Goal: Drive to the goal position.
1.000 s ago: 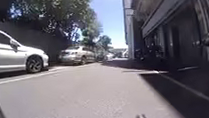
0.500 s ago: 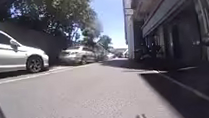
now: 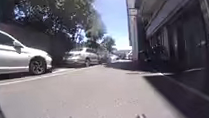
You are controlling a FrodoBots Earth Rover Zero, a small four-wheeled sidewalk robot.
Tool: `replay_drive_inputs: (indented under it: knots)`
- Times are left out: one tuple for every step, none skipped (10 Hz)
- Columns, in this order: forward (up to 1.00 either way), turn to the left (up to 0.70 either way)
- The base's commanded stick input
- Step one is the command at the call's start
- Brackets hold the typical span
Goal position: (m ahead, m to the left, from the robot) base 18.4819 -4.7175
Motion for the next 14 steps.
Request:
replay_drive_inputs:
  knots:
    - [0.0, -0.45]
    - [0.0, -0.45]
    - [0.0, -0.45]
    - [0.0, -0.45]
    - [0.0, -0.45]
    - [0.0, -0.45]
    - [0.0, -0.45]
    - [0.0, -0.45]
    - [0.0, -0.45]
    - [0.0, -0.45]
    - [0.0, -0.45]
    - [0.0, -0.45]
    - [0.0, -0.45]
    - [0.0, -0.23]
